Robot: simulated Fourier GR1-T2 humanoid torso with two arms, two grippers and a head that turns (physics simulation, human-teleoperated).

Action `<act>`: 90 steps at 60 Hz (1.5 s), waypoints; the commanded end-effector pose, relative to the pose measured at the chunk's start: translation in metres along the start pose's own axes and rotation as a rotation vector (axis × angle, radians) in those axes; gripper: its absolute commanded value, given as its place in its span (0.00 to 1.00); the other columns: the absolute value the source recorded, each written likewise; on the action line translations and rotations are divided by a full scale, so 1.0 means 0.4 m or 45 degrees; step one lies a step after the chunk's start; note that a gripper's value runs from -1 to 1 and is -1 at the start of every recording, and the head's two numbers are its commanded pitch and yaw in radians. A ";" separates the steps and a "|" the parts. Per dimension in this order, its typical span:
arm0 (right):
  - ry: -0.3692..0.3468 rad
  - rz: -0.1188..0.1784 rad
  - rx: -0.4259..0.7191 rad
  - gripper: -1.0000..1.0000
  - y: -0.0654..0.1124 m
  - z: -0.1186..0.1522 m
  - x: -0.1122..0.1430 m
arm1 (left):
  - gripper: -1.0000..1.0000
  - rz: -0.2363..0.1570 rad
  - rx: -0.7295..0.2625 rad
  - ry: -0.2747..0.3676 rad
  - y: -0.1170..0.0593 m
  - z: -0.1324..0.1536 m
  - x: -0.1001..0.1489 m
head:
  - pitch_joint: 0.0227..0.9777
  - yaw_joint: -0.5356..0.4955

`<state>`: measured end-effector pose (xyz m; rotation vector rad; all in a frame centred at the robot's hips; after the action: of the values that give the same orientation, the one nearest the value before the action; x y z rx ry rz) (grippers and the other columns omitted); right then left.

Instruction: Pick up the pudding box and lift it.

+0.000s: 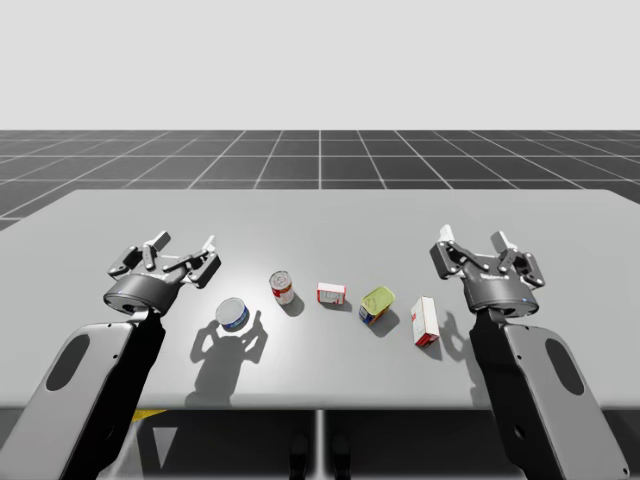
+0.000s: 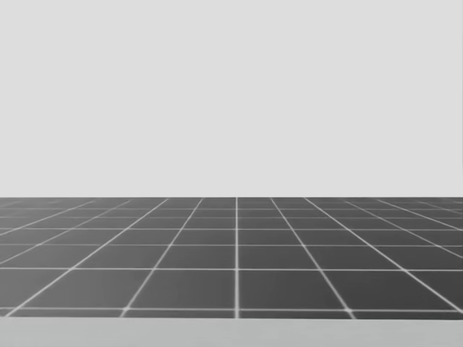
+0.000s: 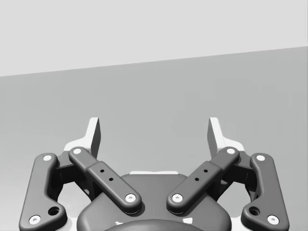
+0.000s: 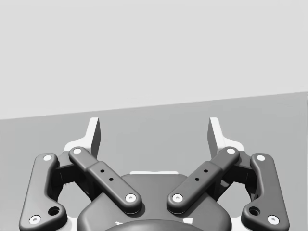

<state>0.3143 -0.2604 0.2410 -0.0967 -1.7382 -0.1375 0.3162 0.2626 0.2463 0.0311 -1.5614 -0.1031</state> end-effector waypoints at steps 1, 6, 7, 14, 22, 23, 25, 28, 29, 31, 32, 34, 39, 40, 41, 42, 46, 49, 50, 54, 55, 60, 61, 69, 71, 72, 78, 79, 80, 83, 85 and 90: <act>-0.033 -0.032 -0.019 0.00 0.000 0.008 0.000 | 0.00 -0.001 -0.001 0.000 -0.001 0.000 0.000 | 0.06 0.53; -0.002 -0.045 0.022 0.00 0.003 0.004 -0.001 | 0.00 0.000 0.000 0.000 0.000 0.000 0.000 | 0.07 0.53; 0.006 -0.040 0.023 0.00 0.003 0.003 -0.002 | 0.00 0.000 0.000 0.000 0.000 -0.001 0.000 | 0.08 0.53; 0.031 -0.019 0.042 0.00 0.002 0.002 0.000 | 0.00 -0.001 0.000 0.001 -0.001 0.000 0.000 | 0.16 0.52; 0.018 -0.019 0.018 0.00 0.001 0.000 0.002 | 0.00 -0.003 0.000 0.002 -0.002 0.000 -0.001 | 0.31 0.50; 0.018 -0.020 0.019 0.00 0.001 0.000 0.002 | 0.00 -0.004 0.000 0.002 -0.002 0.000 -0.001 | 0.32 0.50; 0.016 -0.020 0.016 0.00 0.001 0.000 0.003 | 0.00 -0.006 0.000 0.003 -0.003 0.000 -0.001 | 0.37 0.49; 0.016 -0.020 0.015 0.00 0.000 0.000 0.003 | 0.00 -0.008 -0.002 0.004 -0.004 -0.001 -0.002 | 0.42 0.48; 0.016 -0.020 0.015 0.00 0.000 0.000 0.003 | 0.00 -0.009 -0.003 0.004 -0.004 -0.001 -0.002 | 0.43 0.48; 0.016 -0.016 0.012 0.00 0.001 -0.001 0.003 | 0.00 -0.012 -0.004 0.004 -0.004 -0.001 -0.002 | 0.48 0.46; 0.015 -0.014 0.011 0.00 0.001 -0.001 0.003 | 0.00 -0.012 -0.005 0.004 -0.004 -0.001 -0.002 | 0.50 0.46; 0.015 -0.010 0.011 0.00 0.001 -0.001 0.004 | 0.00 -0.013 -0.005 0.005 -0.004 -0.001 -0.002 | 0.52 0.45; 0.016 -0.008 0.010 0.00 0.001 -0.001 0.004 | 0.00 -0.016 -0.008 0.005 -0.004 -0.001 -0.002 | 0.59 0.42; 0.016 -0.003 0.009 0.00 0.001 -0.001 0.003 | 0.00 -0.017 -0.012 0.006 -0.005 -0.001 -0.002 | 0.62 0.40; 0.016 -0.003 0.009 0.00 0.001 -0.001 0.003 | 0.00 -0.018 -0.012 0.006 -0.005 -0.001 -0.002 | 0.63 0.39; 0.016 -0.002 0.009 0.00 0.001 -0.001 0.003 | 0.00 -0.018 -0.013 0.005 -0.006 -0.001 -0.002 | 0.64 0.39; 0.017 0.000 0.007 0.00 0.000 -0.001 0.004 | 0.00 -0.023 -0.017 0.005 -0.008 0.000 -0.002 | 0.69 0.35; 0.017 0.002 0.004 0.00 -0.001 -0.002 0.004 | 0.00 -0.027 -0.024 0.005 -0.011 0.000 -0.002 | 0.73 0.32; 0.017 0.003 0.004 0.00 -0.001 -0.002 0.004 | 0.00 -0.028 -0.025 0.005 -0.013 0.000 -0.002 | 0.74 0.31; 0.016 0.002 -0.001 0.00 -0.002 -0.003 0.005 | 0.00 -0.035 -0.034 0.006 -0.020 0.001 -0.002 | 0.79 0.27; 0.016 0.002 -0.001 0.00 -0.002 -0.003 0.005 | 0.00 -0.037 -0.037 0.006 -0.021 0.001 -0.003 | 0.80 0.26; 0.014 0.001 -0.002 0.00 -0.002 -0.004 0.007 | 0.00 -0.041 -0.047 0.007 -0.027 0.001 -0.003 | 0.85 0.22; 0.013 0.002 -0.001 0.00 -0.002 -0.004 0.007 | 0.00 -0.041 -0.048 0.007 -0.027 0.001 -0.003 | 0.86 0.21; 0.011 0.002 0.000 0.00 -0.001 -0.004 0.008 | 0.00 -0.041 -0.059 0.008 -0.033 0.000 -0.003 | 0.90 0.16; 0.011 0.005 -0.001 0.00 0.000 -0.004 0.008 | 0.00 -0.042 -0.061 0.008 -0.033 -0.001 -0.003 | 0.90 0.16; 0.013 0.004 -0.001 0.00 0.000 -0.004 0.008 | 0.00 -0.042 -0.063 0.008 -0.035 -0.001 -0.003 | 0.90 0.15; 0.011 -0.001 -0.001 0.00 0.000 -0.003 0.011 | 0.00 -0.043 -0.066 0.009 -0.035 -0.002 -0.004 | 0.91 0.14; 0.013 -0.004 0.000 0.00 0.000 -0.004 0.011 | 0.00 -0.043 -0.067 0.009 -0.035 -0.002 -0.004 | 0.91 0.14; 0.016 -0.010 0.002 0.00 0.000 -0.004 0.012 | 0.00 -0.043 -0.067 0.009 -0.035 -0.003 -0.004 | 0.91 0.13; 0.021 -0.023 0.000 0.00 -0.001 -0.004 0.016 | 0.00 -0.042 -0.066 0.010 -0.036 -0.002 -0.004 | 0.90 0.13; 0.036 -0.028 -0.026 0.00 -0.003 -0.004 0.023 | 0.00 -0.041 -0.065 0.011 -0.036 -0.002 -0.004 | 0.90 0.13; 0.056 -0.081 -0.024 0.00 -0.005 0.010 0.046 | 0.00 -0.039 -0.065 0.012 -0.036 0.000 -0.004 | 0.90 0.13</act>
<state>0.3123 -0.2609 0.2504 -0.0791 -1.7108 -0.1704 0.3160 0.2489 0.2437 0.0166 -1.5501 -0.1666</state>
